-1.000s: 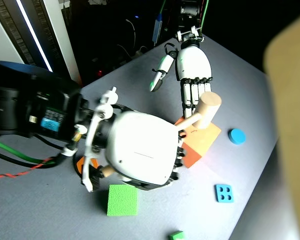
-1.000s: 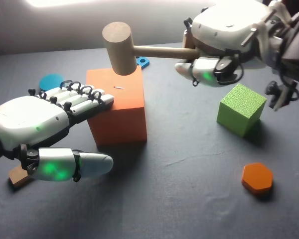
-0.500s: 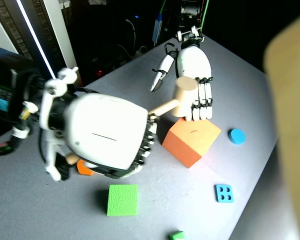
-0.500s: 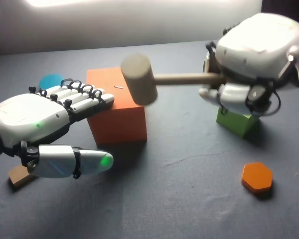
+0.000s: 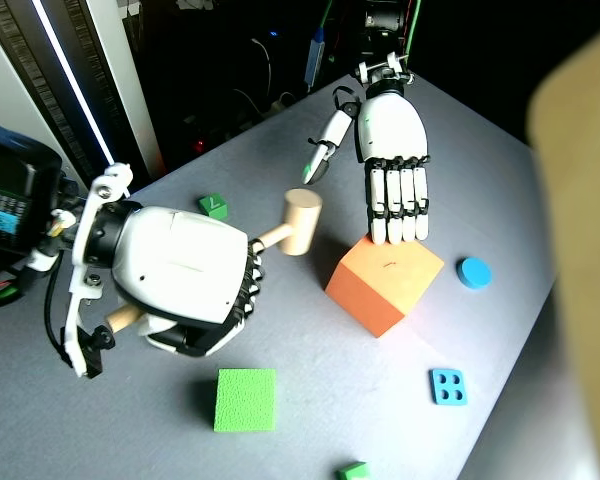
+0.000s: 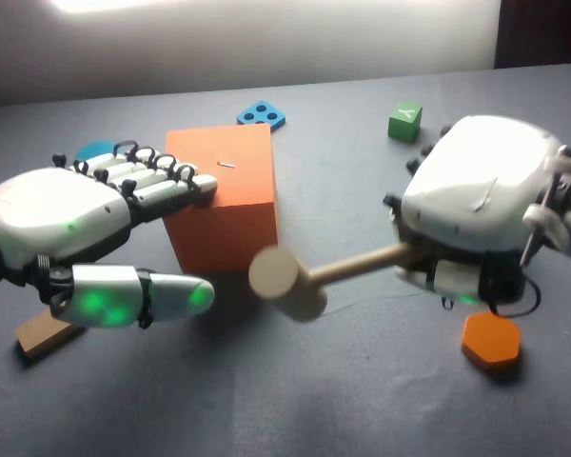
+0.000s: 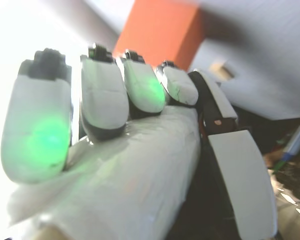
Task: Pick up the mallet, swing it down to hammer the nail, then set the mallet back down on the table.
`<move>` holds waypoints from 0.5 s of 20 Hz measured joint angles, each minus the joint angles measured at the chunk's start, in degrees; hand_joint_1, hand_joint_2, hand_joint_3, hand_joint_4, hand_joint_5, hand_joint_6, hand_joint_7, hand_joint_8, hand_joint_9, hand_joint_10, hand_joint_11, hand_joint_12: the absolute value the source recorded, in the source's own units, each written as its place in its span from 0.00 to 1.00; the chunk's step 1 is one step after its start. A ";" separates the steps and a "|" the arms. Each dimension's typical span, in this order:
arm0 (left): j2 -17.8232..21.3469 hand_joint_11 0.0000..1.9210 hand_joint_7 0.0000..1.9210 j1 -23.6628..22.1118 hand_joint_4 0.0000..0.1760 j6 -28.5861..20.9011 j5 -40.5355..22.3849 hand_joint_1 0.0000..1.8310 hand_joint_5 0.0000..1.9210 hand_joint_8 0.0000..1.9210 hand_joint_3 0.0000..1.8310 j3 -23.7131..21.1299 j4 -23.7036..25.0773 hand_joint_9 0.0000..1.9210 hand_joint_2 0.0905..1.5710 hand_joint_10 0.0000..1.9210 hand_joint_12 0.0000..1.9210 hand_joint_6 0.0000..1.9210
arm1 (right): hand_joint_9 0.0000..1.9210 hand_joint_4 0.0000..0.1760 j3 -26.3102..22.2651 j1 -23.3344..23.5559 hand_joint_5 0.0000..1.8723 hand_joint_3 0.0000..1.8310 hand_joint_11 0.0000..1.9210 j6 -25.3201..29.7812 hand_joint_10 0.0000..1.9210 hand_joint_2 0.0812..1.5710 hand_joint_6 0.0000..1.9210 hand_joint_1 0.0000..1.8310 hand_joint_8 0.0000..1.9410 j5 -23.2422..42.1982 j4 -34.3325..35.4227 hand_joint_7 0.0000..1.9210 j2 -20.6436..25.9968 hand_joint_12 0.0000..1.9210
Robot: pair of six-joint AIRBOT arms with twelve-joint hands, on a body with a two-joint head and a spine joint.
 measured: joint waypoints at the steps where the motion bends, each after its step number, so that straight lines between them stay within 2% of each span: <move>1: 0.31 0.00 0.04 -0.44 0.00 0.00 0.39 0.00 0.04 0.00 0.00 0.00 -0.39 0.03 0.69 0.00 0.03 0.00 | 0.87 1.00 0.44 -0.61 0.67 0.01 0.96 -0.76 1.00 1.00 1.00 0.24 1.00 -0.59 -0.20 0.80 -0.46 1.00; 8: 2.19 0.01 0.05 -3.63 0.00 -0.11 1.44 0.00 0.05 0.00 0.00 -0.04 -0.02 0.04 0.69 0.00 0.04 0.00 | 0.86 1.00 4.57 -5.11 0.67 0.00 0.95 -1.84 1.00 0.98 1.00 0.27 1.00 -0.15 -1.31 0.79 -5.97 1.00; 9: 2.89 0.02 0.05 -4.26 0.00 -0.09 1.51 0.00 0.05 0.00 0.00 -0.07 -0.44 0.04 0.69 0.00 0.04 0.00 | 0.85 1.00 5.27 -5.18 0.67 0.00 0.94 -1.86 1.00 0.97 1.00 0.28 1.00 0.57 -1.55 0.78 -6.71 1.00; 10: 3.45 0.01 0.04 -4.83 0.00 -0.04 1.57 0.00 0.05 0.00 0.00 -0.28 -0.50 0.04 0.69 0.00 0.04 0.00 | 0.81 1.00 5.53 -5.35 0.66 0.00 0.91 -1.84 1.00 0.95 1.00 0.25 1.00 1.22 -1.66 0.74 -7.04 1.00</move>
